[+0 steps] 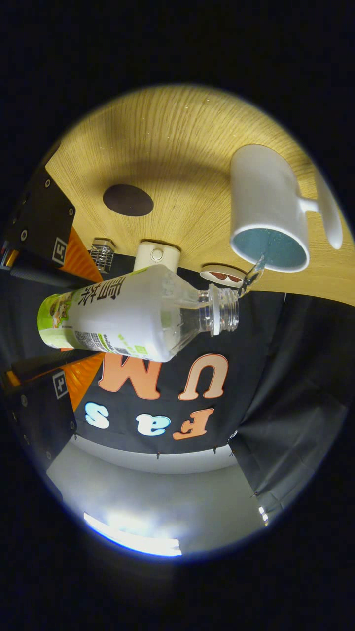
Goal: Take the bottle from table, then pour the juice into the cup, finally place the bottle on the coaster
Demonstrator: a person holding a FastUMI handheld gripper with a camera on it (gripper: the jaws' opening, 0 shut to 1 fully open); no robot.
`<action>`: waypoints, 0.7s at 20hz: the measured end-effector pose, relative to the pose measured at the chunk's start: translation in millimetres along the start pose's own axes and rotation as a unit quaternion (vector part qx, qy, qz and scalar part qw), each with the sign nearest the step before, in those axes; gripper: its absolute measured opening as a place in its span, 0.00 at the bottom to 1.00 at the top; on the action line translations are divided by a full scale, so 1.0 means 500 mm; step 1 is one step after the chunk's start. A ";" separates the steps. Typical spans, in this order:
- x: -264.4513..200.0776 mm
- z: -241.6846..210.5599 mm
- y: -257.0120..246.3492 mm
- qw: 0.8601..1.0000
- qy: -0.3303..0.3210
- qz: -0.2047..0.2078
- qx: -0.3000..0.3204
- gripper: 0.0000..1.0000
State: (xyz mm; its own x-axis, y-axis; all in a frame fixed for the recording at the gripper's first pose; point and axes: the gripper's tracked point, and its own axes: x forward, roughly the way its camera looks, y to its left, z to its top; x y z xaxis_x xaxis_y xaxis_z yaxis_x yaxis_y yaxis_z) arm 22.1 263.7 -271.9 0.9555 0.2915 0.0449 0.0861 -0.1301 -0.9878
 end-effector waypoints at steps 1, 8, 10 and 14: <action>0.002 -0.004 -0.001 1.000 0.001 -0.001 -0.001 0.63; 0.008 -0.002 0.003 1.000 0.000 0.001 -0.009 0.63; 0.008 0.004 -0.005 1.000 -0.005 -0.002 -0.012 0.63; 0.012 0.013 -0.017 1.000 -0.009 -0.009 -0.019 0.63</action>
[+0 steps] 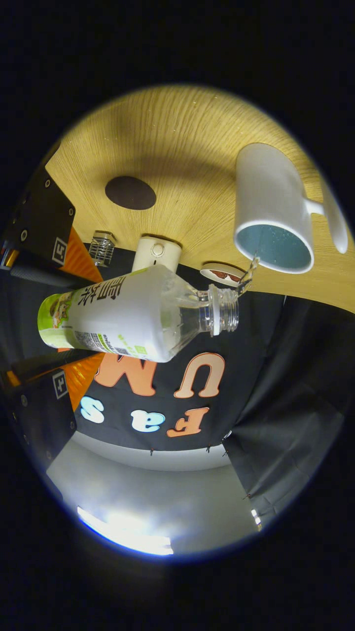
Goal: Take the bottle from table, then pour the juice into the cup, finally place the bottle on the coaster
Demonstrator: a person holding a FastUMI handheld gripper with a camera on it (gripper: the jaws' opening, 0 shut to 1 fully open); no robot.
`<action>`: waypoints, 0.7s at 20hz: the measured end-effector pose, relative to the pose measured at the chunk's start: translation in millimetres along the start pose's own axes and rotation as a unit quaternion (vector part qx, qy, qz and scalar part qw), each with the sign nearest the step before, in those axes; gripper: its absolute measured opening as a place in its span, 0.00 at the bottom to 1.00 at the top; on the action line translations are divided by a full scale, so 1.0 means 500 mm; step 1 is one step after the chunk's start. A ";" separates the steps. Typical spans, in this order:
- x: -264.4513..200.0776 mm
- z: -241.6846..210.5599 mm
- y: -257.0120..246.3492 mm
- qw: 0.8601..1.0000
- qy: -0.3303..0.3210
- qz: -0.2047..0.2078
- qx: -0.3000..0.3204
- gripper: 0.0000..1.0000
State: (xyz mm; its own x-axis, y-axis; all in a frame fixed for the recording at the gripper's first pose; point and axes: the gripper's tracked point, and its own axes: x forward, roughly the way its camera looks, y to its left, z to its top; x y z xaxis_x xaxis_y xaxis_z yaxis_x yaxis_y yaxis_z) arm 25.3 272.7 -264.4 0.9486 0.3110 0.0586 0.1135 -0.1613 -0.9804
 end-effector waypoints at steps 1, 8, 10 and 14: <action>0.004 0.000 -0.003 1.000 -0.001 -0.001 -0.001 0.63; 0.012 0.009 -0.022 1.000 -0.010 -0.012 -0.027 0.63; 0.013 0.011 -0.023 0.999 -0.013 -0.014 -0.032 0.63; 0.013 0.017 -0.025 0.999 -0.017 -0.015 -0.041 0.63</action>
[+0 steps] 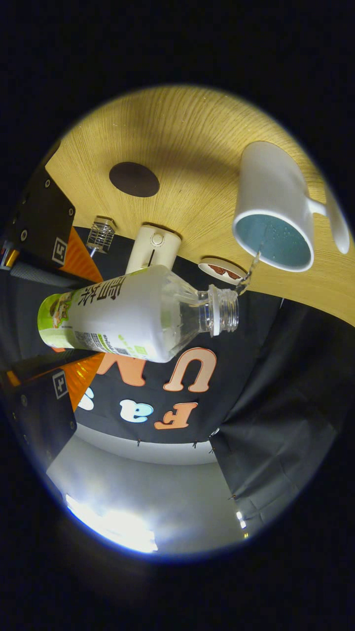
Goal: Take the bottle from table, then pour the juice into the cup, finally place the bottle on the coaster
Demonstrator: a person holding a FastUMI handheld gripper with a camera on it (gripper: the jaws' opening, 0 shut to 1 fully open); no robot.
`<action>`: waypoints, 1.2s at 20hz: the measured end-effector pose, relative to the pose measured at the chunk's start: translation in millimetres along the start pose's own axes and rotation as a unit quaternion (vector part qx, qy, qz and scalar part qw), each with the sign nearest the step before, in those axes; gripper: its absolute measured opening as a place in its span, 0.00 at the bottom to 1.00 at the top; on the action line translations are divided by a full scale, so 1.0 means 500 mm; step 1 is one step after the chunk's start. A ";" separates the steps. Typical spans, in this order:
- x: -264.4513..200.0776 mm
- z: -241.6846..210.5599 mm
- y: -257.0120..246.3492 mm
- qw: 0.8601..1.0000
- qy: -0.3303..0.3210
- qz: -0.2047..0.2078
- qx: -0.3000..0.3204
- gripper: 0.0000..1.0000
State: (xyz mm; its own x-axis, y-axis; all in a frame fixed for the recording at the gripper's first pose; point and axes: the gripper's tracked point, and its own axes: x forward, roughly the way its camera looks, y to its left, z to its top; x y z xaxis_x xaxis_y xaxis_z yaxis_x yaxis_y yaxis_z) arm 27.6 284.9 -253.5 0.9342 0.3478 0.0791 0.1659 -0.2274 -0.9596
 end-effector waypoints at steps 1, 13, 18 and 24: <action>0.000 0.002 -0.002 1.000 -0.002 -0.001 -0.004 0.63; -0.006 0.020 -0.002 0.998 -0.023 -0.012 -0.048 0.62; -0.004 0.023 -0.012 0.997 -0.031 -0.017 -0.063 0.63; 0.001 0.032 -0.028 0.995 -0.047 -0.026 -0.084 0.62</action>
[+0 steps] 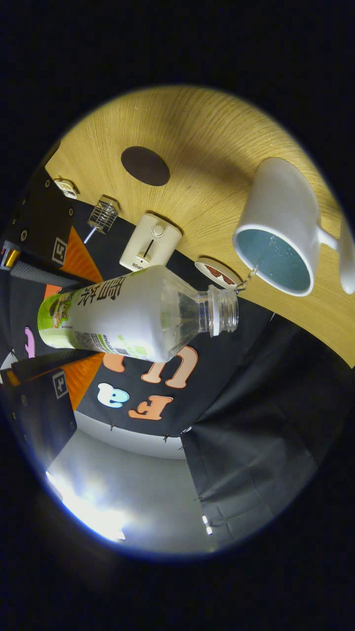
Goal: Take the bottle from table, then pour the juice into the cup, finally place the bottle on the coaster
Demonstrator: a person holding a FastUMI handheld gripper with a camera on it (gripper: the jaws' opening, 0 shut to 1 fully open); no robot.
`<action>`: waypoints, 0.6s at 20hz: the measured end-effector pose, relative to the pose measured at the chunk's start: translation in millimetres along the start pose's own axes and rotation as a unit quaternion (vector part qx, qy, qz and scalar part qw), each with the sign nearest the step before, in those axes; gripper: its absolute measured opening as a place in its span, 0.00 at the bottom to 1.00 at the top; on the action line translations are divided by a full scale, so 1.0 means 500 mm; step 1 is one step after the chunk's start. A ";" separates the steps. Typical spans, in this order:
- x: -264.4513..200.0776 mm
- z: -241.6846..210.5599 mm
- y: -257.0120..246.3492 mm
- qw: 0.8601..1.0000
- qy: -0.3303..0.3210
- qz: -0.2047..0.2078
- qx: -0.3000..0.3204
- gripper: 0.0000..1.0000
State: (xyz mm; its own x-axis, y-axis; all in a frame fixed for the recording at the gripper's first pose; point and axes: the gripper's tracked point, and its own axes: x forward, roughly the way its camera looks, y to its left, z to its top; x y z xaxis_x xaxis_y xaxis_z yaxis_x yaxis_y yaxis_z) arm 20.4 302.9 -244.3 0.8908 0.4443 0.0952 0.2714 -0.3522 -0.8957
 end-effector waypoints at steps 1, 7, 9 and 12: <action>0.001 0.000 -0.003 1.000 -0.002 -0.001 -0.003 0.63; 0.014 0.000 -0.015 1.000 -0.012 -0.007 -0.022 0.62; 0.019 0.002 -0.018 0.999 -0.015 -0.010 -0.030 0.62; 0.021 0.003 -0.021 0.999 -0.016 -0.011 -0.036 0.63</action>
State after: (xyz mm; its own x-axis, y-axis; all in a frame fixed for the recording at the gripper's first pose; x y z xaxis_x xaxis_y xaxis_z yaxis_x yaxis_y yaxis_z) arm 26.4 312.5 -234.8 0.8723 0.4789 0.0991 0.3174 -0.4001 -0.8598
